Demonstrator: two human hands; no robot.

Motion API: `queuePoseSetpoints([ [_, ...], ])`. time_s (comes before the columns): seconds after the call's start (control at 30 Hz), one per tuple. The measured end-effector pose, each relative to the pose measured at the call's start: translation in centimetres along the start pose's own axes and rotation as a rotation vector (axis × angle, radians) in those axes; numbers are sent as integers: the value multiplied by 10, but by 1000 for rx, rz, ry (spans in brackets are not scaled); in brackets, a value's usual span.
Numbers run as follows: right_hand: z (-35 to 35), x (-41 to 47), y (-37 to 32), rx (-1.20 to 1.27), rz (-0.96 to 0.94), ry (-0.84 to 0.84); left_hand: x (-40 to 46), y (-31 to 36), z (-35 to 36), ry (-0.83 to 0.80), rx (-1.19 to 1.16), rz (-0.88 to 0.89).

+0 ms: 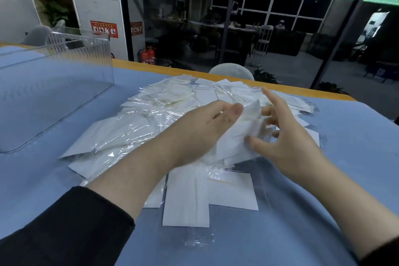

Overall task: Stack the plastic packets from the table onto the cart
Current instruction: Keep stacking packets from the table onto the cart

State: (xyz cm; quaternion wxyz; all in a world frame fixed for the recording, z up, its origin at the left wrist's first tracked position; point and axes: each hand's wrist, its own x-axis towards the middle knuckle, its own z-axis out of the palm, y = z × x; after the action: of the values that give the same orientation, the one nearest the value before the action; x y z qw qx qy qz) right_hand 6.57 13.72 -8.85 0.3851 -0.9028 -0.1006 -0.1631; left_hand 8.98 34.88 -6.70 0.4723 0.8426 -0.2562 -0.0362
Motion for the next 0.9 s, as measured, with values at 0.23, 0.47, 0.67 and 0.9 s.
queuePoseSetpoints([
  [0.23,-8,-7,6,-64,-57,-65,4,-4,17,-67,352,34],
  [0.47,-4,-4,-4,-58,-118,131,6,-7,6,107,324,109],
  [0.67,-8,6,-21,16,-80,227,3,2,-32,573,8,116],
  [0.9,31,23,-73,-353,-343,-252,-31,-26,-110,858,48,12],
])
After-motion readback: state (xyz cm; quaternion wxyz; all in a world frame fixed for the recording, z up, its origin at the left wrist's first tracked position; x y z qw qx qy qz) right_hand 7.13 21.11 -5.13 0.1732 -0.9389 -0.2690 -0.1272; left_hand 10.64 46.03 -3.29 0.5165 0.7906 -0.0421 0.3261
